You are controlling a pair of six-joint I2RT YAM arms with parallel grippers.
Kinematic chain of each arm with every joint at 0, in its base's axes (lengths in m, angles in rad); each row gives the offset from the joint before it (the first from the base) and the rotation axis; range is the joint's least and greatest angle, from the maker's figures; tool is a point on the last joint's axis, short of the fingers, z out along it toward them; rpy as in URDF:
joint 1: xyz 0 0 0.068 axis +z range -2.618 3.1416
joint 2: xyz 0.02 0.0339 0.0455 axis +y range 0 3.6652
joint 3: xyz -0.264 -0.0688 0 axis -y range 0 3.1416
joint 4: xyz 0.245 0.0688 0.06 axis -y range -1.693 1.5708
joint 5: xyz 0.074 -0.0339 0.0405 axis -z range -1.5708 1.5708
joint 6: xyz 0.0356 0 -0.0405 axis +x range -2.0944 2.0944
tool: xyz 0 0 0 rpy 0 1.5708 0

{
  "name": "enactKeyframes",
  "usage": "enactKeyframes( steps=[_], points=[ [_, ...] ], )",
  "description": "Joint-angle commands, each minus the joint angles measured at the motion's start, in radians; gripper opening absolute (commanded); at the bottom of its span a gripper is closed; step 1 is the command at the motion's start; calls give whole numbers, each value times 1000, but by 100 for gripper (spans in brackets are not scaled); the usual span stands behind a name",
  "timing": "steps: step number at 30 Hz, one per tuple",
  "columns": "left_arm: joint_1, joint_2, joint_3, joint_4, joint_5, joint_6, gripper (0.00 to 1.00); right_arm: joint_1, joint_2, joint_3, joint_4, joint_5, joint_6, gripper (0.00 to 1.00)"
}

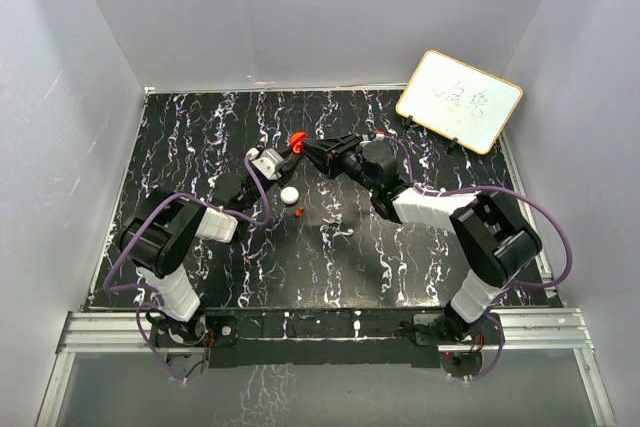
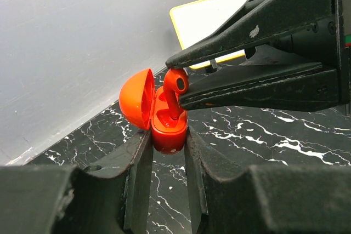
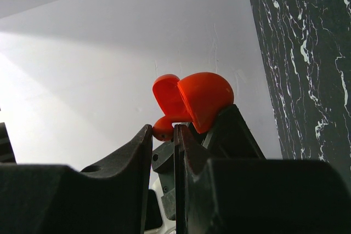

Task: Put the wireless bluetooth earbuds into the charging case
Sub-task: Place the earbud in the charging case.

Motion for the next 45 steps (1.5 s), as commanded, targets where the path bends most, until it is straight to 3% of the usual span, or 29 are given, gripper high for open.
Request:
enactKeyframes(
  steps=[1, 22, 33, 45],
  points=[
    [-5, -52, -6, 189, -4, 16, 0, 1, -63, 7, -25, 43, -15, 0],
    [-12, -39, 14, 188, -25, 29, 0, 3, -57, 40, -121, 44, -30, 0],
    [-19, -31, 22, 187, -38, 46, 0, 12, -48, 55, -153, 42, -19, 16],
    [-20, -23, 28, 189, -47, 60, 0, 18, -45, 51, -160, 48, -8, 27]
  ],
)
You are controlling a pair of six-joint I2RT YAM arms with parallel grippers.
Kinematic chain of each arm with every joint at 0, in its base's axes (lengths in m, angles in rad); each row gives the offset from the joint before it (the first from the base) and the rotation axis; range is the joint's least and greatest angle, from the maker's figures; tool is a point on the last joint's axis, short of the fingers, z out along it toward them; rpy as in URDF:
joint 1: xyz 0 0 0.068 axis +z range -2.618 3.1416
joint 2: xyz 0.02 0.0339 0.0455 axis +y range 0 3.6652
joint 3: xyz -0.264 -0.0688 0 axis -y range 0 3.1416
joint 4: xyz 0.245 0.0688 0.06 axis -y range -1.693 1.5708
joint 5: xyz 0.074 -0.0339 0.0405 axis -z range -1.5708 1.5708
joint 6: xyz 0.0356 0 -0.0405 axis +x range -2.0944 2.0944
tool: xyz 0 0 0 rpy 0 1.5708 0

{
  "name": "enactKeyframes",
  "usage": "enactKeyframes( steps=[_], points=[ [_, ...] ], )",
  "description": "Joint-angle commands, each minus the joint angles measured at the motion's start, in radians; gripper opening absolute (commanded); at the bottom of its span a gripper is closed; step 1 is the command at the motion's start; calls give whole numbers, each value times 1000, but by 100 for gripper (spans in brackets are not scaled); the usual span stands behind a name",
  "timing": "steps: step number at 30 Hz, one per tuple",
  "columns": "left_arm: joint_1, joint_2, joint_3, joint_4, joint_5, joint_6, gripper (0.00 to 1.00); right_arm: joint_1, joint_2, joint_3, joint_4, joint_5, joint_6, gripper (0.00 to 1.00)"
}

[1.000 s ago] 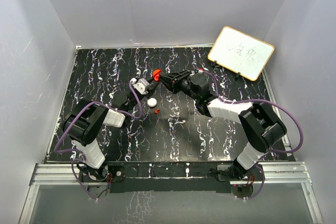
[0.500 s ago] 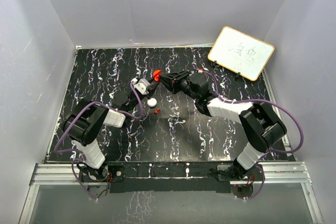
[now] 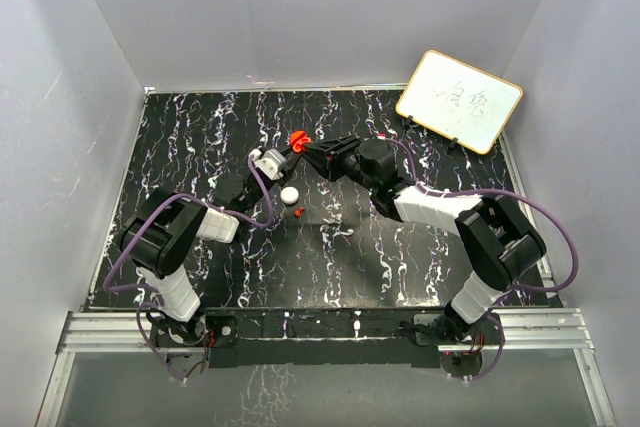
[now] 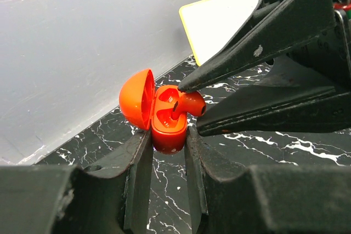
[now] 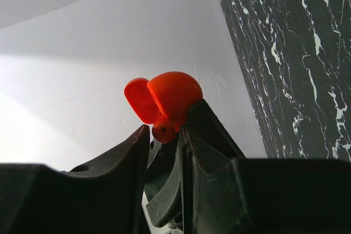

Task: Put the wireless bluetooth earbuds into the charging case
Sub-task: Place the earbud in the charging case.

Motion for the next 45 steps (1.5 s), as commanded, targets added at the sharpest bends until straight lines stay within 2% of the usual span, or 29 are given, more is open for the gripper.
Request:
enactKeyframes(
  steps=[1, 16, 22, 31, 45],
  points=[
    [-5, -23, 26, 196, -4, 22, 0, 7, -11, 26, 12, 25, 7, 28],
    [-8, -26, 12, 196, -9, 21, 0, 7, -24, 23, 40, 16, -9, 30],
    [-6, -30, 9, 197, -6, 18, 0, 7, -42, 27, 28, 27, -35, 41],
    [-8, -42, -5, 196, -6, 22, 0, -17, -103, 27, -43, 60, -108, 50],
    [-6, -59, -27, 195, 10, 19, 0, -46, -111, 62, -95, 62, -162, 50]
  ],
)
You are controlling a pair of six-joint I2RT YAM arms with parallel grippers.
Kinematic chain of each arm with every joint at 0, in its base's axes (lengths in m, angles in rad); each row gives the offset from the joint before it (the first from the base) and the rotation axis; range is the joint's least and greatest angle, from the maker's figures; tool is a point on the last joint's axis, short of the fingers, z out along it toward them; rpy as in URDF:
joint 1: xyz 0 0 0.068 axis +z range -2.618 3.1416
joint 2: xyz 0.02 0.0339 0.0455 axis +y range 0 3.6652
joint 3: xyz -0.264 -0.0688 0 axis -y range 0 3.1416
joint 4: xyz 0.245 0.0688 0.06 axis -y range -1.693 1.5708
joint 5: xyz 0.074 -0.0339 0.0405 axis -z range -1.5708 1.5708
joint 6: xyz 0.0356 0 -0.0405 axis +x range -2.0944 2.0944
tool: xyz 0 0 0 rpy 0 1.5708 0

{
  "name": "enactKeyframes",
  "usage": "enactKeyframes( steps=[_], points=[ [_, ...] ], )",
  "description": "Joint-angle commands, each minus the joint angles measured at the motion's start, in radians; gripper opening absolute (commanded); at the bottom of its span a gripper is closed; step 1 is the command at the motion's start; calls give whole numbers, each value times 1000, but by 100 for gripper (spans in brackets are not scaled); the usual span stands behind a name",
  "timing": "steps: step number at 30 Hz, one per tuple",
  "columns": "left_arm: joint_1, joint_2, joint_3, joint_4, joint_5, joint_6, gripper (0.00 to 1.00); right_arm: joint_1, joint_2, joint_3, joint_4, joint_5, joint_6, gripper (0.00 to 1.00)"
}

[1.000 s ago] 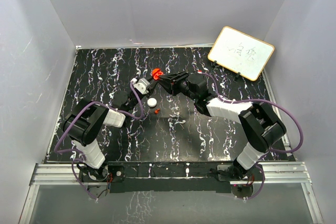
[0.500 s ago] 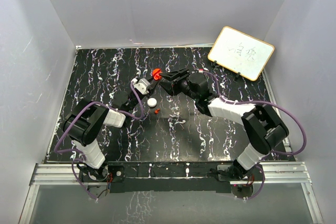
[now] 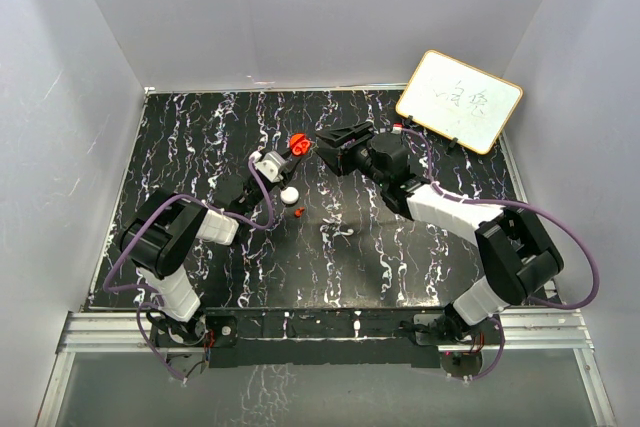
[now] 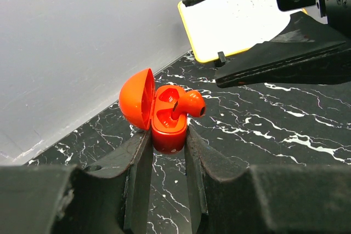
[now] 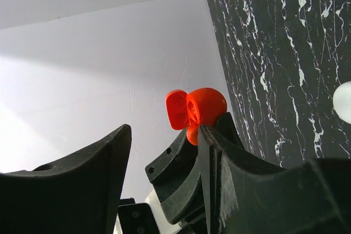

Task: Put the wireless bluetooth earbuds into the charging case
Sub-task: Place the earbud in the charging case, then adjust the earbud with the charging case.

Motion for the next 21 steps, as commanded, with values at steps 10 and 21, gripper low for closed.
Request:
enactKeyframes(
  steps=[10, 21],
  points=[
    [-3, -53, -4, 193, 22, 10, 0, -3, 37, 90, 37, -33, -20, 50],
    [-4, -42, 8, 194, 27, 9, 0, 3, 52, 103, 56, -64, -21, 50]
  ],
)
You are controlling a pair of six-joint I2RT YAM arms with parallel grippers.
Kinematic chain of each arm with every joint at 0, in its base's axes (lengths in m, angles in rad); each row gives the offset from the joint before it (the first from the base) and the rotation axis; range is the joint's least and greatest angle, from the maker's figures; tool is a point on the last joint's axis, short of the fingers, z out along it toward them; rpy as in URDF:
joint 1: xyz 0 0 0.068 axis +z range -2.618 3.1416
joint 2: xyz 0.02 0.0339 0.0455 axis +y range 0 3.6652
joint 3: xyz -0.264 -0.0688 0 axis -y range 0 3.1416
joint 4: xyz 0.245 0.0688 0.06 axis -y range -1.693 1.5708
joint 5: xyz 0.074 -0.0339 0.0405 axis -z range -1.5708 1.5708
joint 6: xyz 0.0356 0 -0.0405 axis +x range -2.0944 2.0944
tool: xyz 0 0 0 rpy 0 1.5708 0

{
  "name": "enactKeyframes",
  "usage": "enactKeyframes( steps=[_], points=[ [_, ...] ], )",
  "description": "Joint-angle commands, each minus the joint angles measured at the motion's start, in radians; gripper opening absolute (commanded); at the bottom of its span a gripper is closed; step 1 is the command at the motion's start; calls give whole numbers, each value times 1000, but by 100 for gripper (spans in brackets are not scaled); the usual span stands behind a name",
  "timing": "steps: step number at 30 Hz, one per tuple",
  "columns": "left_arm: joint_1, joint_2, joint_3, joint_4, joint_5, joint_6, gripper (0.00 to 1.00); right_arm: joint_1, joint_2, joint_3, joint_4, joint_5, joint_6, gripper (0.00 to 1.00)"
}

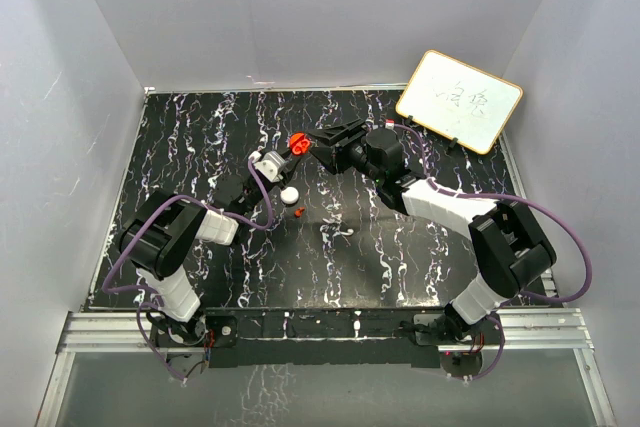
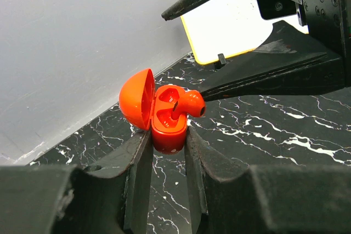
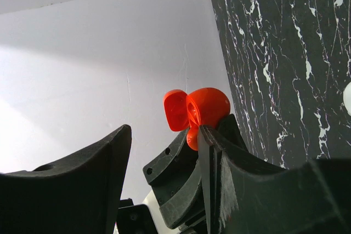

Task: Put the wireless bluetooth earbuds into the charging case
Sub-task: Adjust the earbud with the charging case.

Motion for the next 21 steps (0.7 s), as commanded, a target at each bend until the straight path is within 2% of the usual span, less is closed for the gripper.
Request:
enactKeyframes(
  steps=[1, 21],
  points=[
    [-5, -33, 9, 193, 24, 8, 0, 4, 6, 51, 67, -15, -16, 50],
    [-9, -21, 16, 194, 26, 11, 0, 29, 33, 82, 99, -52, -22, 50]
  ],
)
